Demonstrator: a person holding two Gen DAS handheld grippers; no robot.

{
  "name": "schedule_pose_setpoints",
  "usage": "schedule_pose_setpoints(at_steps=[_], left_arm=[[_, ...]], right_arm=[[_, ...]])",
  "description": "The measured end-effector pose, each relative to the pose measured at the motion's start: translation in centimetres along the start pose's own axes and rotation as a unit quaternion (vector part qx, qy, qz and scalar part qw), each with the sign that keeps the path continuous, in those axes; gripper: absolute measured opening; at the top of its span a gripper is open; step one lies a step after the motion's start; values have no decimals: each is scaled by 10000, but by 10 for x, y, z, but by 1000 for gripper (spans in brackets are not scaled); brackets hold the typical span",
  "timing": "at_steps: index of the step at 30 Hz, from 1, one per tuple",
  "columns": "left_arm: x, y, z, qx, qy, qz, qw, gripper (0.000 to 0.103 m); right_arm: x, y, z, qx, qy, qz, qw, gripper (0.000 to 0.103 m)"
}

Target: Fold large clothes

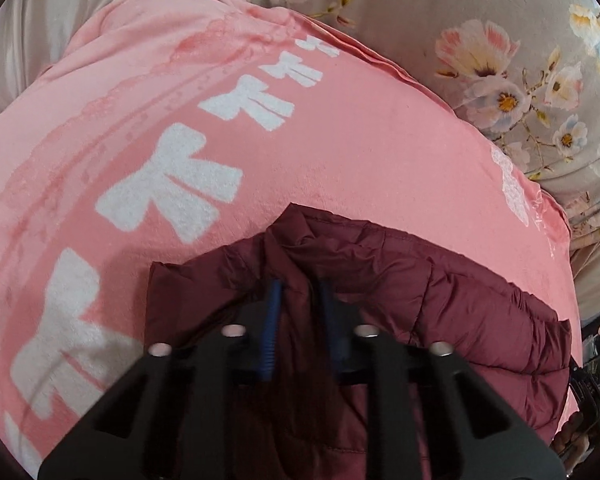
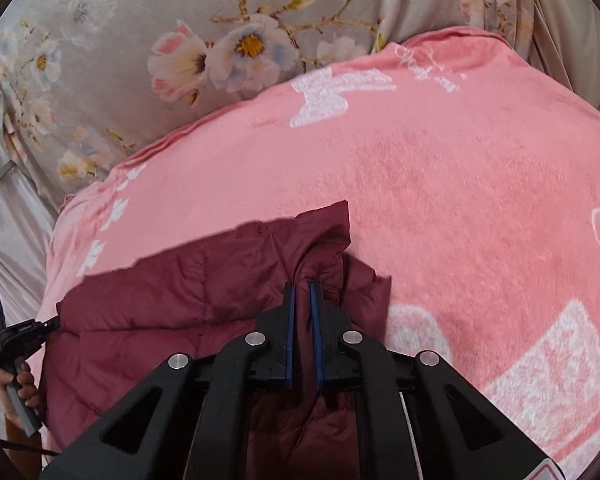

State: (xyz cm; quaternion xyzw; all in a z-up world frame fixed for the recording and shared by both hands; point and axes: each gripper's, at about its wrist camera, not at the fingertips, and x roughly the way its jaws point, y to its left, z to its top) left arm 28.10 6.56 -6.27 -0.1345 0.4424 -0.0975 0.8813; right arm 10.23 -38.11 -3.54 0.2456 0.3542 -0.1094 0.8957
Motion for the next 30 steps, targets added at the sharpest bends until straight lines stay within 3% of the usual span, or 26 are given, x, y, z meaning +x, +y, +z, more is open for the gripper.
schedule_pose_setpoints(at_steps=[7,10,15,19,30], left_arm=[[-57,-15,27,2,-998,-220,9948,5],[-53,-24,32,116,-1031,54,9946,5],[-12,-13,21,81,-550,575,9968,5],[9,1,9,-19,-324,655,9973,5],[31,-3,-8,224,-347,1015,9940,5]], right_arm=[[-56,34,29,-355,-1112,149,9930,4],[-35,27,31,-290,-921,-62,9953,4],[10,-4,15,88,-354,-290,9989,4],[30,-9,-1,-6,-112,-433,9990,4],[48,-1,-13,-357,187,-755,9963,4]])
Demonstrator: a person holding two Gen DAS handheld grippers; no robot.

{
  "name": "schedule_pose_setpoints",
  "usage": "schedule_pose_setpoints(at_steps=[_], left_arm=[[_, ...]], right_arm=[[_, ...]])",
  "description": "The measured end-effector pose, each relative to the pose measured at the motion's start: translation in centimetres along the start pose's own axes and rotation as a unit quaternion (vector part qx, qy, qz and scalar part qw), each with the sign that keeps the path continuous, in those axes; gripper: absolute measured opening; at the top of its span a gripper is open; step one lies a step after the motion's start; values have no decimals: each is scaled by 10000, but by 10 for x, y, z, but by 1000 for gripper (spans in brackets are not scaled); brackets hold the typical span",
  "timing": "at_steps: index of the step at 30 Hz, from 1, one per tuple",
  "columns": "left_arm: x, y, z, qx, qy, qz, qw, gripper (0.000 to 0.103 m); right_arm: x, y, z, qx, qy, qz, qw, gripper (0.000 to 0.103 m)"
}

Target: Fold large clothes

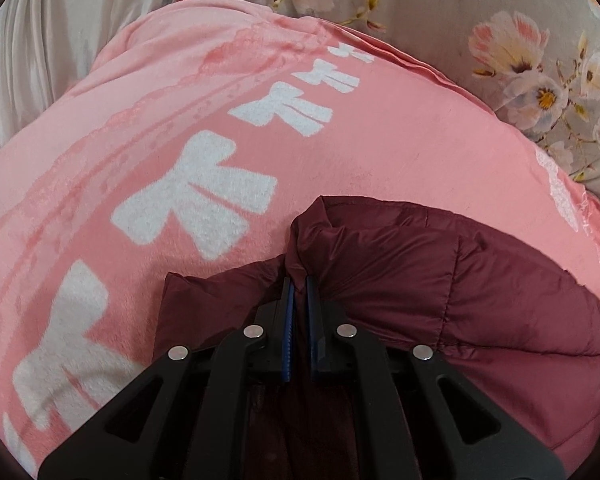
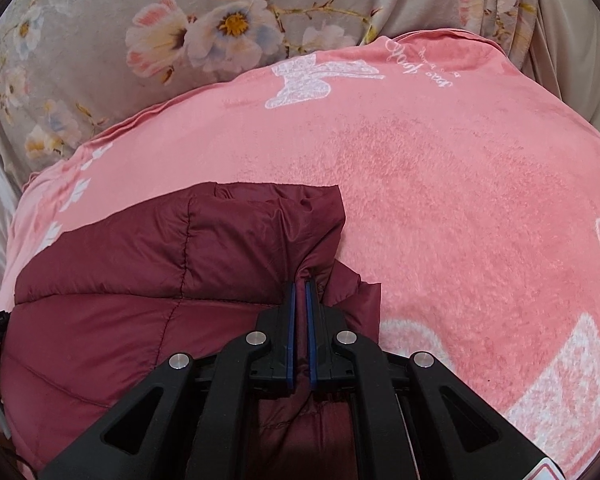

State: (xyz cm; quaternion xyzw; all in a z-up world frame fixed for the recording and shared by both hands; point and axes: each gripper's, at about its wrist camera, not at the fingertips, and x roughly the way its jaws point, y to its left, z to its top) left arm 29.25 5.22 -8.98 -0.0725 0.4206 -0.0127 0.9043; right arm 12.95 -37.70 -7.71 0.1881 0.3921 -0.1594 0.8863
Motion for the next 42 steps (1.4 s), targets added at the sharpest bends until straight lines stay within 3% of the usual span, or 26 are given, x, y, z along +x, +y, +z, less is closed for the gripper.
schedule_pose_setpoints(at_steps=[6,11,15,19,22,26,31,42], left_arm=[[1,-4,-2,117,-36,178,9998,7],[-24,0,5,3,-227,246,9994,10],[-84,-28,15,187,-684,-341,9969,9],[-101,-100,18,674,-397,-1209,9896,10],[-84,-143,11,926,-33,-1475,9847,9],[-54,-168,-2,1039,359,-1462,9831,9],[-27,-169,-17,1037,626,-1344,9835,9],[-6,-173,-42,1205,471,-1070,9858,8]], right_arm=[[-4,-2,6,15,30,43,10000,7],[-69,11,10,-37,-751,56,9972,14],[-99,67,11,-559,-999,692,9910,10],[-84,135,4,-1020,-746,1158,9852,7],[-63,166,-2,-1194,-520,1258,9835,6],[-32,173,-2,-1099,-204,1264,9857,6],[0,165,-10,-958,141,1257,9873,3],[26,166,-27,-1024,353,998,9891,0]])
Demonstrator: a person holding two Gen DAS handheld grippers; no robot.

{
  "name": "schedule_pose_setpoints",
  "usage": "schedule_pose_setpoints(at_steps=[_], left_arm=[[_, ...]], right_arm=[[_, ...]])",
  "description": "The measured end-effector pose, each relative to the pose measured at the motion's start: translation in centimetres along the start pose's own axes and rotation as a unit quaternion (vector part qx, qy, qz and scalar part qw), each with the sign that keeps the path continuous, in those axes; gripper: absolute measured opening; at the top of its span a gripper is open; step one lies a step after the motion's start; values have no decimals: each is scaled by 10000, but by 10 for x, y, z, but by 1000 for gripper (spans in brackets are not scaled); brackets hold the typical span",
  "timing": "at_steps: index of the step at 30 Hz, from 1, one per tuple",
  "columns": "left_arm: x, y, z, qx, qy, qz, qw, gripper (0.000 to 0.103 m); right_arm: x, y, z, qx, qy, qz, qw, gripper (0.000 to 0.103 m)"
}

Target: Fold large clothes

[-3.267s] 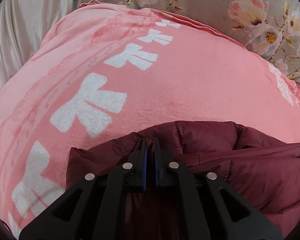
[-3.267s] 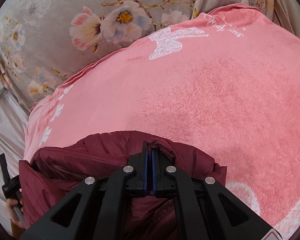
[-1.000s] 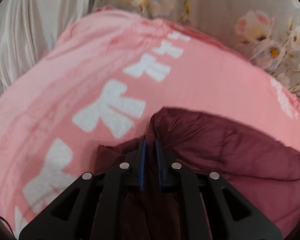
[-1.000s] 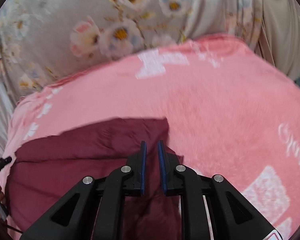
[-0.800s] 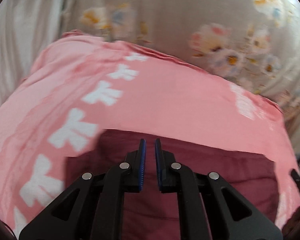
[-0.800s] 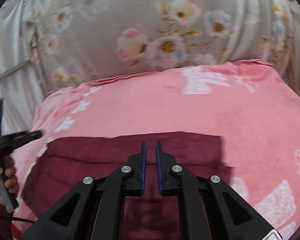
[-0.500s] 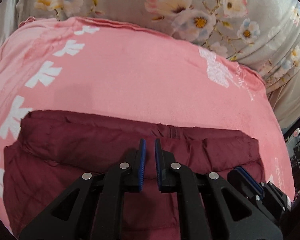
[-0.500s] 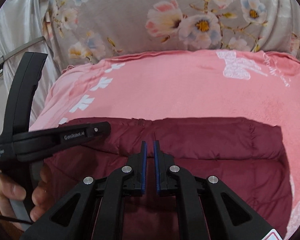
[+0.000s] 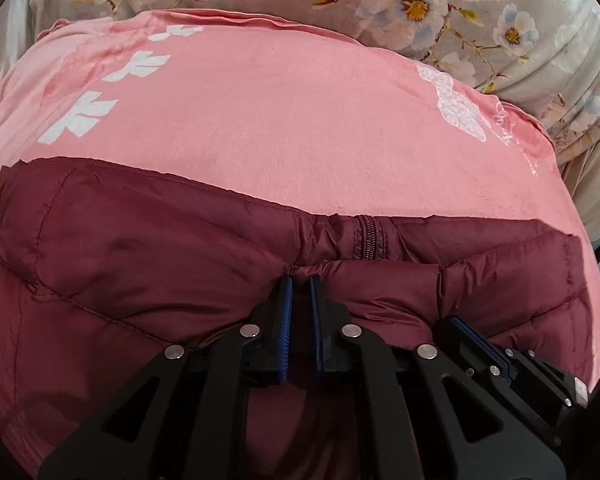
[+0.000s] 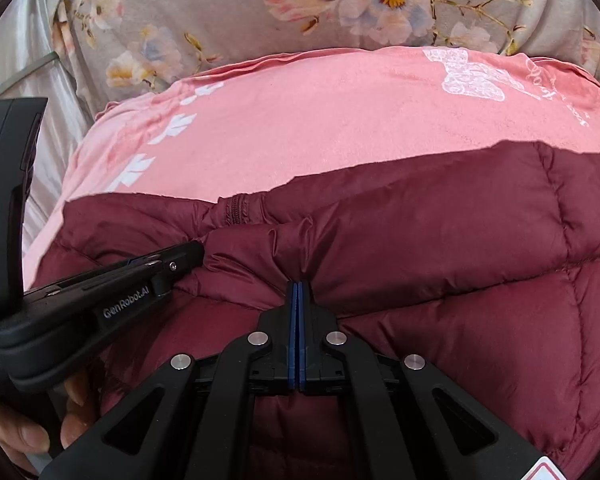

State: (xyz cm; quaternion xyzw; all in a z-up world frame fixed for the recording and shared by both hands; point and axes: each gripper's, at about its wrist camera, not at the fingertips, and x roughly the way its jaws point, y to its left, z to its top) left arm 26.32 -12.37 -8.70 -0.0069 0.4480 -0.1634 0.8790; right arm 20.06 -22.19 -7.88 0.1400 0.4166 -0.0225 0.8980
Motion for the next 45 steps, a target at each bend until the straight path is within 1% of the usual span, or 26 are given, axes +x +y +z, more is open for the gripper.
schedule_pose_setpoints(at_steps=[5,7,8,9,11,13,14,15,16,17,18,19,20,21,23,26,29,33,36,40,45], left_arm=[[3,-5,-5,93,-136,157,9997,8],[4,-6,-5,111,-160,182,9996,8],[3,-6,-5,94,-184,182,9996,8],[1,-5,-5,49,-206,153,9997,8],[-12,3,-6,-150,-299,99,9994,9],[-50,20,-13,-345,-630,168,9973,9],[-62,25,-16,-355,-729,186,9965,18],[-83,36,-23,-401,-889,226,9950,27],[-100,48,-30,-497,-1000,273,9934,49],[-114,62,-37,-660,-1081,327,9914,67],[-130,83,-49,-978,-1136,378,9880,71],[-140,102,-60,-1245,-1112,388,9852,71],[-145,118,-68,-1460,-992,443,9833,71],[-148,133,-77,-1675,-857,514,9808,71],[-153,159,-93,-2022,-724,568,9750,71],[-159,182,-113,-2223,-608,784,9699,71],[-156,198,-126,-2355,-443,795,9676,71],[-147,207,-138,-2461,-257,618,9669,71],[-144,205,-139,-2380,-280,652,9687,73],[-141,204,-137,-2405,-322,627,9681,77],[-133,201,-127,-2404,-345,537,9686,78]], right_arm=[[0,2,-1,-90,-31,-95,9999,0],[-5,1,-1,-70,-104,-57,9999,0],[-16,2,-3,-60,-214,-65,9997,0],[-29,2,-7,-65,-314,18,9995,3],[-67,9,-20,-251,-589,254,9976,3],[-96,16,-35,-468,-752,222,9958,3],[-110,18,-42,-534,-798,249,9951,3],[-123,20,-51,-554,-824,311,9946,3],[-131,20,-60,-520,-801,371,9947,2],[-134,21,-66,-493,-766,412,9950,2],[-137,23,-74,-443,-702,441,9956,3],[-137,26,-81,-409,-643,424,9962,3],[-137,29,-85,-409,-583,405,9966,3],[-136,32,-88,-418,-525,383,9970,3],[-133,40,-92,-407,-387,350,9978,3],[-126,51,-99,-430,-256,280,9984,3],[-119,60,-104,-500,-165,59,9986,3],[-113,63,-106,-580,-90,-222,9980,3],[-110,67,-108,-654,-37,-384,9971,3],[-106,71,-111,-791,13,-571,9952,3],[-102,73,-115,-900,20,-673,9937,3]])
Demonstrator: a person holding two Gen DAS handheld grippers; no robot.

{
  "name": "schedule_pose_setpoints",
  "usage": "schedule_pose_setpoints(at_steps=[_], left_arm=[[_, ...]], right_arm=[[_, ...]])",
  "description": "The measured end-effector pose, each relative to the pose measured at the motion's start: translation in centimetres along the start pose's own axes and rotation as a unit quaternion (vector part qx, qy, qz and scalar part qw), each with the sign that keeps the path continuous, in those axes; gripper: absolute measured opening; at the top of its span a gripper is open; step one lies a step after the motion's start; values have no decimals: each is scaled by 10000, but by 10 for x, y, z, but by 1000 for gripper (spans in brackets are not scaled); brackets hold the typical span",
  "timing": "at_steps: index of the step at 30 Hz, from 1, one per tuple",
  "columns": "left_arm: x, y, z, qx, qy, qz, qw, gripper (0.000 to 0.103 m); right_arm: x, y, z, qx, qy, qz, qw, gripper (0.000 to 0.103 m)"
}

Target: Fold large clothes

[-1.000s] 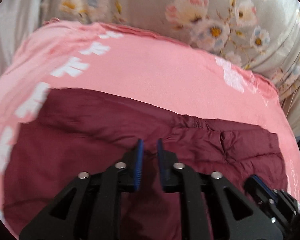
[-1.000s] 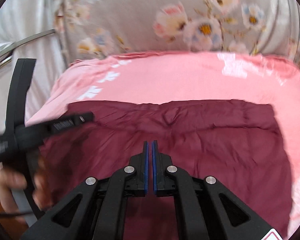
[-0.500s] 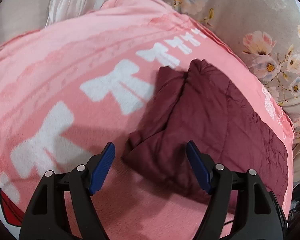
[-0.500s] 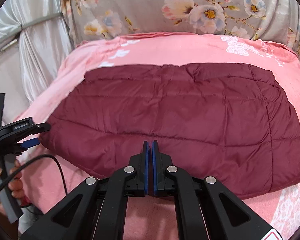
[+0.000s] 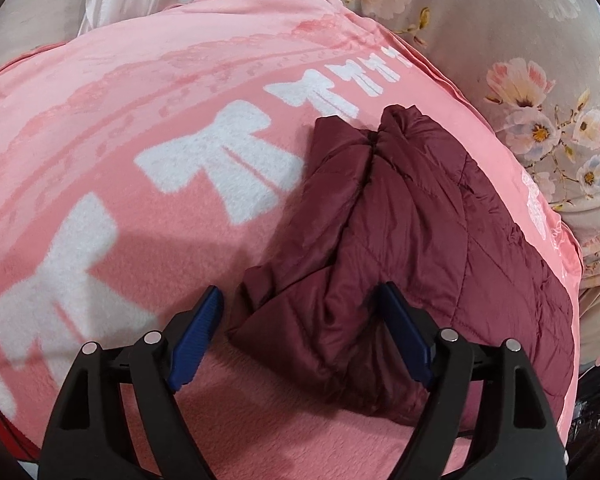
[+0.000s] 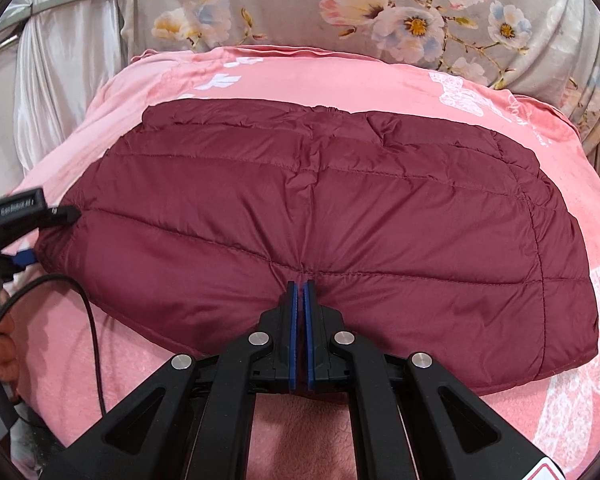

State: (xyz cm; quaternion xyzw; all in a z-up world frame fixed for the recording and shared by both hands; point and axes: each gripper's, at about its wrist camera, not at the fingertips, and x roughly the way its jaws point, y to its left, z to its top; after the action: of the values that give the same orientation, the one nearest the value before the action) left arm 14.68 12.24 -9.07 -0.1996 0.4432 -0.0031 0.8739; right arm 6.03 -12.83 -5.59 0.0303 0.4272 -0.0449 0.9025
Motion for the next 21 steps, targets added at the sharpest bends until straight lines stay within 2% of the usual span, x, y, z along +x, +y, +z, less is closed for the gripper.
schedule_pose_setpoints(at_steps=[3,5,6,8,11,14,21], left_arm=[[3,-13,1,163,23,12,9999,71],[2,-21,2,277,9,39,9996,56],[0,-27,2,359,9,64,9993,51],[-3,-38,2,517,-8,124,9986,33],[-15,-56,2,812,-121,218,9964,19],[-25,-69,2,948,-199,162,9952,15],[-49,-91,2,1220,-420,95,9916,13]], right_arm=[[2,0,-2,-28,-13,-11,10000,3],[4,0,-3,-30,-31,-8,10000,3],[4,0,-4,-43,-47,-20,10000,3],[4,2,-5,-73,-74,-46,9999,3],[5,2,-5,-64,-84,-26,9999,3],[4,1,-5,-8,-83,66,9999,3],[-11,-9,-3,232,-162,256,9993,3]])
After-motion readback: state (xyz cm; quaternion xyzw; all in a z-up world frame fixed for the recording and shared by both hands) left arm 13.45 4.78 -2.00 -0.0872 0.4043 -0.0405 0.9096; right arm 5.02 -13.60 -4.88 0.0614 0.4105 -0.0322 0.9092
